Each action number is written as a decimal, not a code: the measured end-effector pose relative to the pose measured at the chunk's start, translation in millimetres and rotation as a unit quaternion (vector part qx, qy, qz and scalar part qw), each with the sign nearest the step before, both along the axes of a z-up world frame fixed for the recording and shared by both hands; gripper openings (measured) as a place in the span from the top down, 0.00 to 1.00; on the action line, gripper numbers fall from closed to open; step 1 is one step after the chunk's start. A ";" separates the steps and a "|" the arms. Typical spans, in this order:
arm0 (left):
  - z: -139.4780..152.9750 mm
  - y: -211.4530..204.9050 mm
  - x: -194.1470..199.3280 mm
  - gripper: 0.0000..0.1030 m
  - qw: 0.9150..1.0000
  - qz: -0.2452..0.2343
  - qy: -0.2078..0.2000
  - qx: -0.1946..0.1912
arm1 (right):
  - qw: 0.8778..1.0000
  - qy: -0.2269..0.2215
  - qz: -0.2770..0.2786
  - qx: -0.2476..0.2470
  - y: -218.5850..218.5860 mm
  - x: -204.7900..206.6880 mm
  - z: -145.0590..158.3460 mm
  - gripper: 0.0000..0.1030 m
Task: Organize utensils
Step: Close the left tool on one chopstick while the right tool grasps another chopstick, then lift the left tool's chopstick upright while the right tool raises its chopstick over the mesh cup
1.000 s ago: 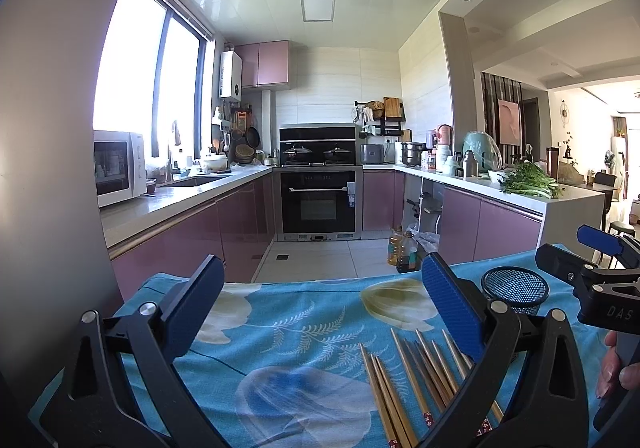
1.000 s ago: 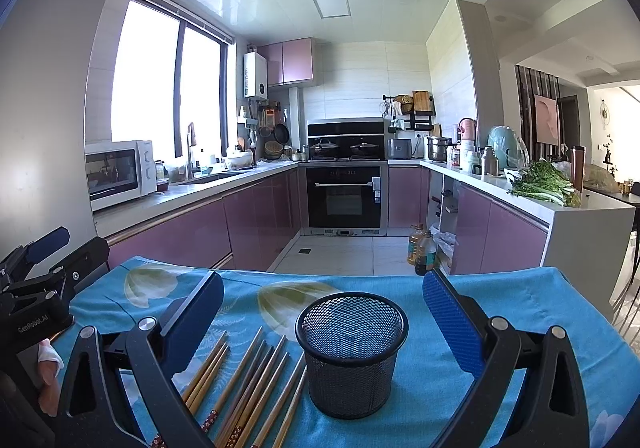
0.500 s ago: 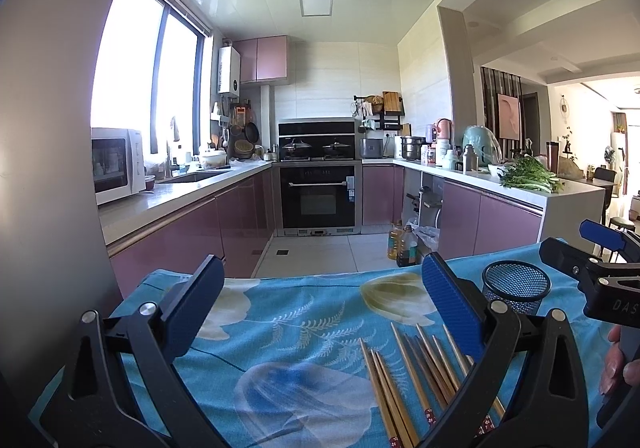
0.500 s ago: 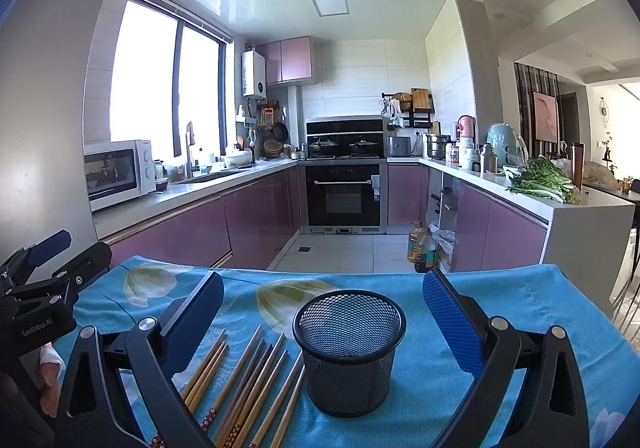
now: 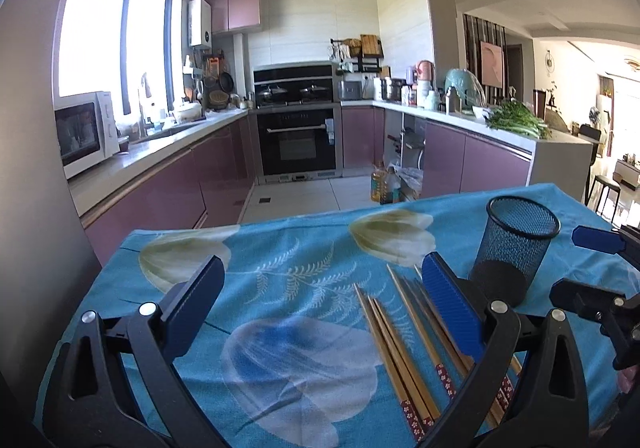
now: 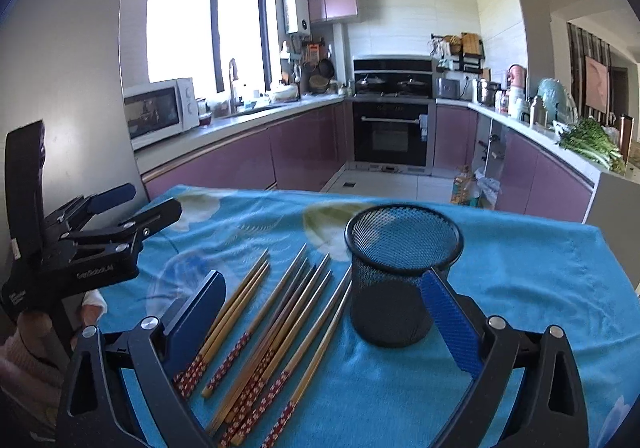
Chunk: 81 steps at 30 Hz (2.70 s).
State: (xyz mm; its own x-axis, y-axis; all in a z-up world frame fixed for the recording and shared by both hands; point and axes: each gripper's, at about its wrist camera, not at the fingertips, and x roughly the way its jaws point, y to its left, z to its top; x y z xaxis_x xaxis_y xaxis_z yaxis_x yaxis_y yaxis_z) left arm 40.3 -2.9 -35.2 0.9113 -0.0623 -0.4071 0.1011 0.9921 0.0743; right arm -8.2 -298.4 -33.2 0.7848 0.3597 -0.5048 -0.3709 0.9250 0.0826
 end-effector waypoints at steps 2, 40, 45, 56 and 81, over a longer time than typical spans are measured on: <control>-10.1 -2.0 10.3 0.06 0.999 -0.009 0.032 0.012 | 0.999 0.035 0.009 -0.009 5.0 5.7 -13.2 0.18; -93.7 -25.8 85.1 0.42 0.965 -0.083 0.248 0.021 | 0.984 0.164 -0.009 -0.068 17.3 53.9 -60.2 0.65; -92.0 -31.9 88.0 0.64 0.964 -0.093 0.251 0.011 | 0.984 0.177 -0.001 -0.039 13.4 57.3 -60.8 0.88; -89.1 -24.0 83.6 0.92 0.963 -0.086 0.256 -0.029 | 0.982 0.187 -0.003 0.001 0.9 53.2 -59.3 0.94; 15.8 -6.7 36.1 0.93 0.967 -0.177 0.159 -0.093 | 0.994 0.085 0.024 0.064 -26.4 21.0 10.4 0.95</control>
State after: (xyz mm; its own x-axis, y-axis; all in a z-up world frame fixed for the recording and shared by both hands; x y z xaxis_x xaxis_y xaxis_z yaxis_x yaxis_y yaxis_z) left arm 76.4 -9.6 -19.4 0.6504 -0.4457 -0.6151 0.4248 0.8847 -0.1918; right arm 12.8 -324.8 -22.9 0.6732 0.4645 -0.5753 -0.3845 0.8845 0.2642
